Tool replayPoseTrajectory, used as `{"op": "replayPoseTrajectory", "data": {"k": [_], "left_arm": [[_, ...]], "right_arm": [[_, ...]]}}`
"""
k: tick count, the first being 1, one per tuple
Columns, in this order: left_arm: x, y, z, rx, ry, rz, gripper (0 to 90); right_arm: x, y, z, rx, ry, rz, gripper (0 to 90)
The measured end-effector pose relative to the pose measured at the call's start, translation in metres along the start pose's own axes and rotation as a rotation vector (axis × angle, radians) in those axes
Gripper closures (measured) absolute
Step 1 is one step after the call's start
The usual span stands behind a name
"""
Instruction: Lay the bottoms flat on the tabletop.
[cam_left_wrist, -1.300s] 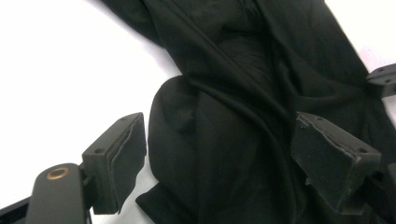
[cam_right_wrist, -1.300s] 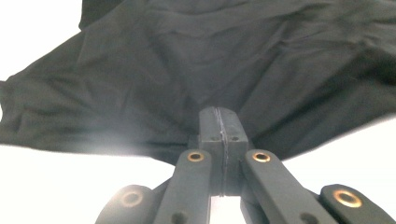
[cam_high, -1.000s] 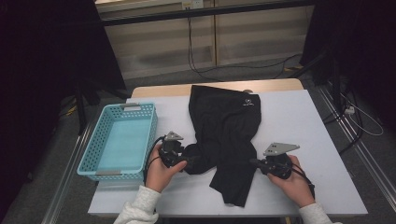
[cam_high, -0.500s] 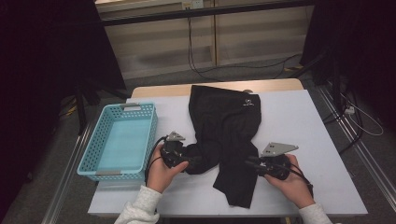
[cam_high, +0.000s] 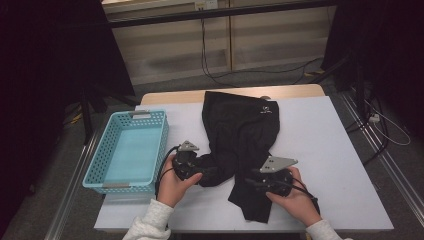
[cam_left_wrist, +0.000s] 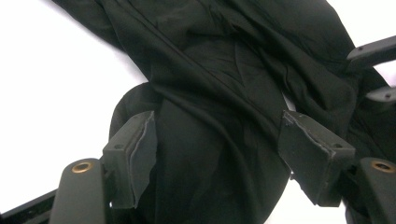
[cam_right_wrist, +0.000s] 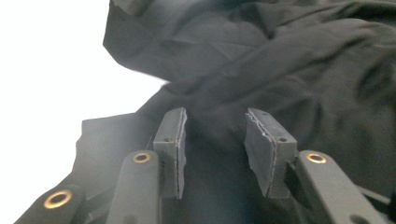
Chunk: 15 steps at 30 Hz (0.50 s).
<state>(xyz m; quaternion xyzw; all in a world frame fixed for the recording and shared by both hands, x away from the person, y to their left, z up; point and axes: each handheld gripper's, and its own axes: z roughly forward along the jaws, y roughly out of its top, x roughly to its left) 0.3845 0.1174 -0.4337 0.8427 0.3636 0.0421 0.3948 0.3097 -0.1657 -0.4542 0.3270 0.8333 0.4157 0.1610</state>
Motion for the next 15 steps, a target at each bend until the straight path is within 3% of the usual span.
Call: {"op": "replayPoseTrajectory", "data": {"k": [4,7,10,15], "left_arm": [[0.000,-0.001,0.001,0.001,0.002,-0.004,28.7],[0.000,-0.001,0.001,0.002,0.003,-0.002,28.8],[0.001,-0.002,0.000,0.013,-0.001,0.000,28.9],[-0.001,-0.001,-0.001,-0.002,-0.004,-0.010,29.3]], "right_arm": [[0.007,0.005,0.012,0.011,-0.021,-0.013,60.0],[0.008,0.004,0.020,0.068,-0.045,0.002,71.6],[0.004,0.000,0.021,0.052,-0.035,0.028,90.0],[-0.002,0.000,0.010,0.039,-0.020,0.040,90.0]]}}
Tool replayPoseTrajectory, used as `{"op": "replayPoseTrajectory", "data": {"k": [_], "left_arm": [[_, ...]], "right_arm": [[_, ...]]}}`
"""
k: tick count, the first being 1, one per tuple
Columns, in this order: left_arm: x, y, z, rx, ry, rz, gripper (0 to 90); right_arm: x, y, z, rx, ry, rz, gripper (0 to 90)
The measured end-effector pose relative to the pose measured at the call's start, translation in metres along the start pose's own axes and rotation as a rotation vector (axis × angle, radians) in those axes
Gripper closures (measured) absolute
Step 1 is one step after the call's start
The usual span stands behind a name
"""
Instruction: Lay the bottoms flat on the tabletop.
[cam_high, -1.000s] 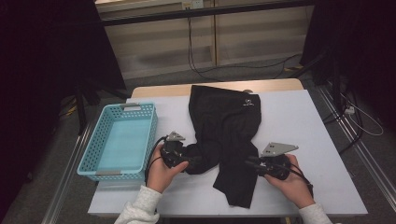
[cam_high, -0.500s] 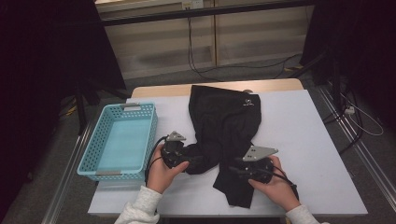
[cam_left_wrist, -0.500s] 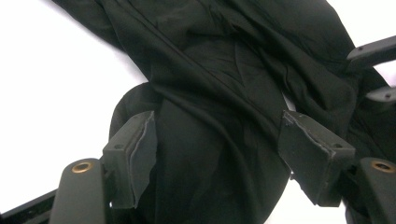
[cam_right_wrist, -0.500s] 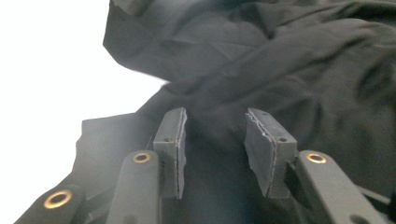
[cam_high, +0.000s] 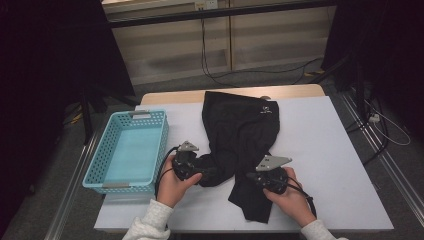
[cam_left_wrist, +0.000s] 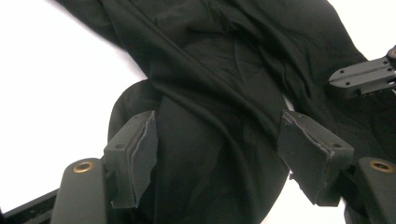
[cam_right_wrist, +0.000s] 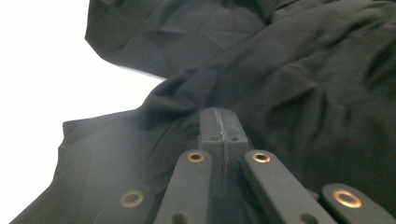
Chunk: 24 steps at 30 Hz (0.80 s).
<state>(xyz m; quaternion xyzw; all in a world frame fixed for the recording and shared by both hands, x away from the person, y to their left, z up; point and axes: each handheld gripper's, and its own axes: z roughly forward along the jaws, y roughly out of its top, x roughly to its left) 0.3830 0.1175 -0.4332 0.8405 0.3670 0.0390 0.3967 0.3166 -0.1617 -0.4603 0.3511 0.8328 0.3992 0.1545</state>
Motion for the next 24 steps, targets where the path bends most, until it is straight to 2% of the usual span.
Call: {"op": "replayPoseTrajectory", "data": {"k": [1,2,6,7,9,11,13,15,16,17,19,24], "left_arm": [[0.000,0.001,-0.001,0.005,-0.003,0.010,29.3],[-0.001,0.001,-0.001,0.002,-0.011,0.002,29.3],[-0.002,0.001,0.002,0.005,-0.009,0.005,29.2],[-0.002,0.001,0.002,0.005,-0.008,0.002,29.1],[-0.001,0.001,0.003,0.009,-0.003,0.009,28.5],[-0.001,0.001,0.004,0.009,0.002,0.012,27.7],[-0.001,0.000,0.004,0.015,0.002,0.019,27.2],[-0.001,0.000,0.004,0.009,0.003,0.009,27.3],[-0.001,0.000,0.003,0.007,0.013,0.007,27.3],[0.000,0.000,0.002,0.007,0.003,0.008,27.4],[0.000,0.000,0.001,0.004,0.003,0.006,27.5],[0.001,0.000,-0.001,-0.002,0.001,0.004,27.9]], "right_arm": [[-0.002,-0.001,-0.004,-0.008,0.002,0.014,90.0],[-0.005,-0.002,-0.007,-0.013,0.001,0.022,90.0],[-0.014,-0.004,-0.019,-0.039,-0.031,0.056,90.0],[-0.014,-0.004,-0.019,-0.047,-0.036,0.055,86.9],[-0.012,-0.003,-0.016,-0.067,-0.054,0.051,64.8],[-0.008,-0.002,-0.009,-0.058,-0.056,0.034,64.2],[-0.003,0.001,-0.001,-0.048,-0.054,0.026,59.7],[0.002,0.002,0.008,-0.015,-0.063,0.006,63.6],[0.004,0.002,0.013,0.016,-0.090,-0.009,69.0],[0.004,0.001,0.015,0.000,-0.102,-0.013,85.6],[0.002,0.002,0.014,0.002,-0.094,-0.001,88.4],[-0.002,0.001,0.010,-0.018,-0.071,0.023,89.2]]}}
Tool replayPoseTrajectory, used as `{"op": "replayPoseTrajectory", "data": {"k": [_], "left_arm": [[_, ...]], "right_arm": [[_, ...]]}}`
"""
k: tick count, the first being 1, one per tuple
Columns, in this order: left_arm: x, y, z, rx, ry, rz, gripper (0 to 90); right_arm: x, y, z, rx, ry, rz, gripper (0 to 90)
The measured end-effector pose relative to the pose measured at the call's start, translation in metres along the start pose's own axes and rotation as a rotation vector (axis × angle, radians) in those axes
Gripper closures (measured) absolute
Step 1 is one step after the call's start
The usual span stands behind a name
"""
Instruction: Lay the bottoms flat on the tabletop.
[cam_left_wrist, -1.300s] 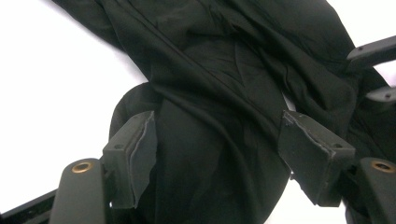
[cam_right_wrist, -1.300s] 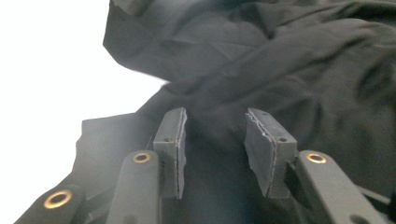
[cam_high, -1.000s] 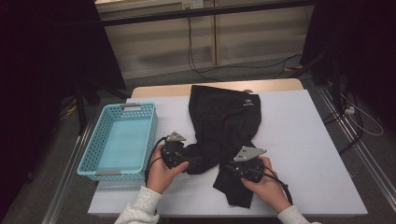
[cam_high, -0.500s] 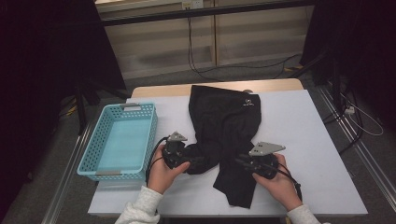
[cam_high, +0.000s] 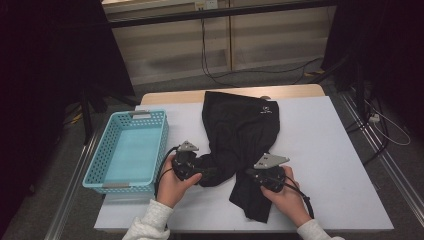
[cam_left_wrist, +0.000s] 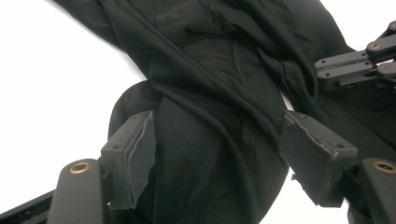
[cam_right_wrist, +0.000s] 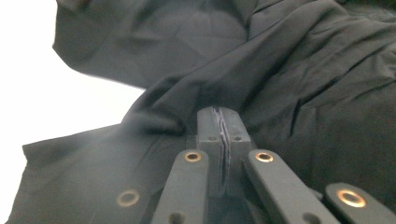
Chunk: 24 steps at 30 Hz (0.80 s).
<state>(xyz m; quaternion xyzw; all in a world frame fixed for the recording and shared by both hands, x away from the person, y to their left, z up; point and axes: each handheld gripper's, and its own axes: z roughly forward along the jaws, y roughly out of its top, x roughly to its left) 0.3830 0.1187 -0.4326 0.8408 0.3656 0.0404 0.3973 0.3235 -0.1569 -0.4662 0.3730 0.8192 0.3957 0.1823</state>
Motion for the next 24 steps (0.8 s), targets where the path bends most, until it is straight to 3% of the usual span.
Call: {"op": "replayPoseTrajectory", "data": {"k": [10,21,24], "left_arm": [[-0.005,0.002,0.001,0.006,-0.016,0.017,28.2],[-0.015,0.005,0.004,-0.021,-0.033,0.036,28.7],[-0.020,0.007,0.006,-0.026,-0.043,0.055,30.0]], "right_arm": [[-0.029,-0.007,-0.036,-0.097,0.016,0.107,88.5],[-0.035,-0.019,-0.029,-0.039,-0.029,0.091,81.2],[-0.035,-0.019,-0.028,-0.033,-0.023,0.091,86.3]]}}
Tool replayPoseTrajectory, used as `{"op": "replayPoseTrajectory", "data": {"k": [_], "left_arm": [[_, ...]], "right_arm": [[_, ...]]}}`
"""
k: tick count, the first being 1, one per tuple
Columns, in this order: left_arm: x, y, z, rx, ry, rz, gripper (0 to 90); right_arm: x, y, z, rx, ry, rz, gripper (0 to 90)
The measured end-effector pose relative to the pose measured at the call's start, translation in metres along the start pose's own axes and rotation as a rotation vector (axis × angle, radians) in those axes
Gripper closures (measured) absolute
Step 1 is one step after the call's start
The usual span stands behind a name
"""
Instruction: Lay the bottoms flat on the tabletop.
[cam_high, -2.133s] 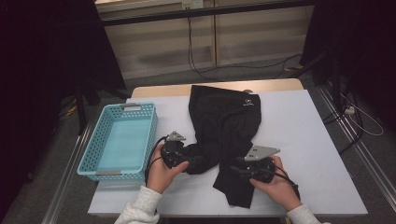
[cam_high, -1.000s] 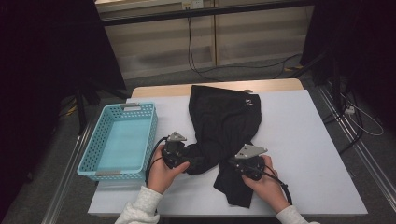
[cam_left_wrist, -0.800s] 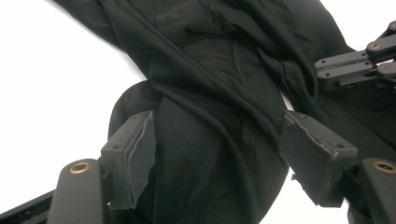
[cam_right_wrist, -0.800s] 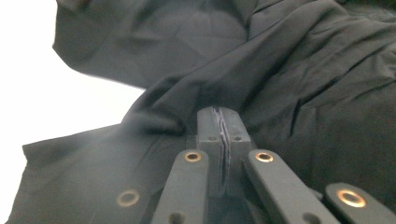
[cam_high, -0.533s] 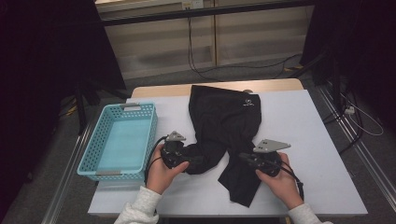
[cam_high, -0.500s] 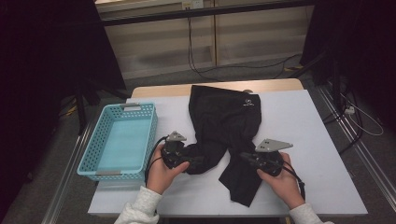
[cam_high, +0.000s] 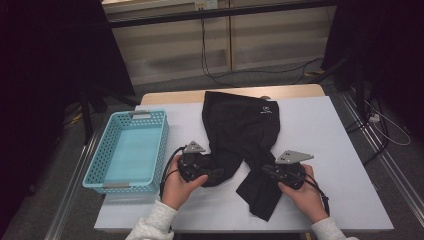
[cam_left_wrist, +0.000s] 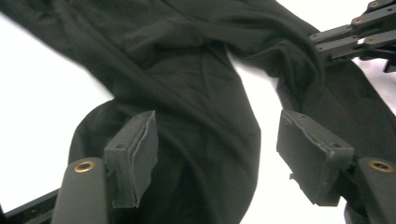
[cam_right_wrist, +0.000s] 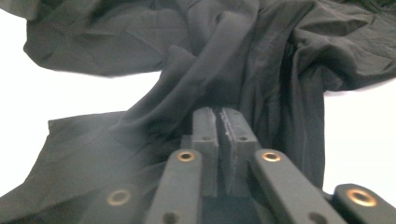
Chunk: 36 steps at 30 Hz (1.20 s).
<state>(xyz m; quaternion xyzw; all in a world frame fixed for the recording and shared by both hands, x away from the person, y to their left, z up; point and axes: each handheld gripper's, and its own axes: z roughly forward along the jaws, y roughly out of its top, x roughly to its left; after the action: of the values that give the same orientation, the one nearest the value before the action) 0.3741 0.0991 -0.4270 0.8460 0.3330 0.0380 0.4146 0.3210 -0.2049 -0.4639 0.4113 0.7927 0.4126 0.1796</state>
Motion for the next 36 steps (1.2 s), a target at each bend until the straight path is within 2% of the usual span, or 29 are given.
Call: {"op": "replayPoseTrajectory", "data": {"k": [5,7,8,10,14,17,19,20,23,26,32,36], "left_arm": [[-0.014,0.000,0.011,-0.004,-0.041,0.023,33.4],[-0.020,-0.002,0.020,0.011,-0.045,0.032,35.0],[-0.022,-0.003,0.024,0.026,-0.069,0.043,35.6],[-0.027,-0.006,0.032,0.035,-0.084,0.055,37.2],[-0.033,-0.009,0.042,0.049,-0.091,0.065,40.4],[-0.037,-0.010,0.046,0.063,-0.113,0.072,42.8],[-0.040,-0.011,0.049,0.067,-0.099,0.077,44.4],[-0.041,-0.011,0.050,0.066,-0.120,0.073,45.2],[-0.044,-0.011,0.051,0.074,-0.119,0.080,50.0],[-0.045,-0.012,0.051,0.072,-0.109,0.079,58.8],[-0.049,-0.013,0.053,0.083,-0.150,0.054,77.9],[-0.051,-0.014,0.054,0.088,-0.150,0.058,86.1]], "right_arm": [[0.000,-0.001,0.001,0.007,0.001,0.013,88.3],[0.000,-0.001,0.001,0.006,-0.002,0.012,88.5],[0.001,-0.001,0.001,0.005,-0.005,0.012,88.6],[0.001,-0.001,0.000,0.002,-0.005,0.014,88.6],[0.002,-0.001,0.001,0.001,-0.006,0.013,88.5],[0.002,-0.002,0.001,0.003,-0.007,0.012,88.5],[0.003,-0.002,0.002,0.006,-0.009,0.010,88.5],[0.003,-0.002,0.002,0.007,-0.010,0.009,88.5],[0.003,-0.002,0.002,0.001,-0.012,0.012,88.5],[0.004,-0.002,0.001,-0.008,-0.007,0.023,88.5],[0.005,0.000,0.000,-0.019,0.001,0.029,88.6],[0.005,0.000,-0.001,-0.027,0.005,0.032,88.6]]}}
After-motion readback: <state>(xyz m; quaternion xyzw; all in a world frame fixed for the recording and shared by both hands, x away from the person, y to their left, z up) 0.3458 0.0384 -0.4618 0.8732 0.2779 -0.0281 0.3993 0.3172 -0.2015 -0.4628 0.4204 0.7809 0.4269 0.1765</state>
